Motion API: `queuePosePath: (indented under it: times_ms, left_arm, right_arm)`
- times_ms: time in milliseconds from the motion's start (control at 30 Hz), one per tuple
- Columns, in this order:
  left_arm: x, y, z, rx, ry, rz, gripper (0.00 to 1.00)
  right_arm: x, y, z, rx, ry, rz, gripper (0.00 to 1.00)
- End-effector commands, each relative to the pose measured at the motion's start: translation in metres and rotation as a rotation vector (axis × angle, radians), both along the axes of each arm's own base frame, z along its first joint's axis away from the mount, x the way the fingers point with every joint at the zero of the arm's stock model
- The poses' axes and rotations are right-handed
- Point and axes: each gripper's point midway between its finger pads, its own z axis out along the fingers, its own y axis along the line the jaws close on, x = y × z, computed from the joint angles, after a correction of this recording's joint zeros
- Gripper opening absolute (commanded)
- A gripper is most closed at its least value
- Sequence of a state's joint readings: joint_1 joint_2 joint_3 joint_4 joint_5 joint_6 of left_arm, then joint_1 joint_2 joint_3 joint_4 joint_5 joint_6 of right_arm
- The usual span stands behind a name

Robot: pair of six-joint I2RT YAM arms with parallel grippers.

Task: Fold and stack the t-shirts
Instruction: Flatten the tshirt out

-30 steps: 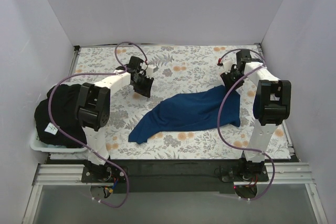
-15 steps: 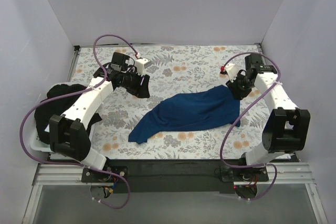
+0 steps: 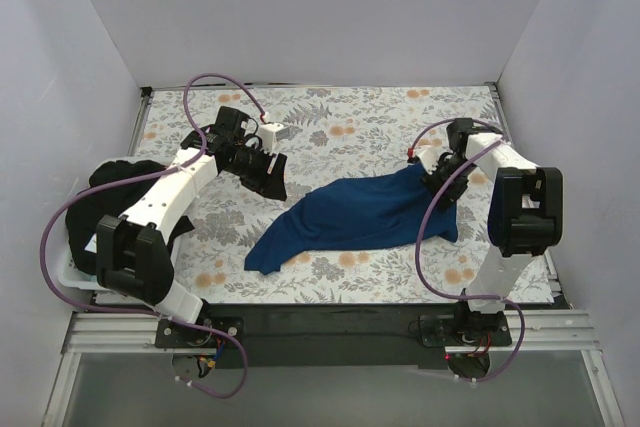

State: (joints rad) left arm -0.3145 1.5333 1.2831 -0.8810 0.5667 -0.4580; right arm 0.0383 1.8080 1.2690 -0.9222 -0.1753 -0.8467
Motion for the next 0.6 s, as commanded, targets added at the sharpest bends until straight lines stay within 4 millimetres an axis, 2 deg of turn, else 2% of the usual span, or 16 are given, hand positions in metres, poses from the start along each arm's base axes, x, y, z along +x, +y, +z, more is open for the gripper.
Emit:
queuePosePath:
  times_ms: [0,300,567]
  left_arm:
    - [-0.006,0.0,-0.002,-0.009,0.018,-0.02,0.54]
    - [-0.007,0.001,-0.006,0.001,0.02,-0.019,0.55]
    - [-0.011,0.005,-0.01,0.017,0.025,-0.015,0.54]
  right_arm:
    - [0.005,0.002,0.001,-0.014,0.007,0.034,0.4]
    - [0.012,-0.001,-0.008,-0.031,0.021,0.038,0.5]
    - [0.004,-0.002,-0.01,-0.044,0.031,0.058,0.48]
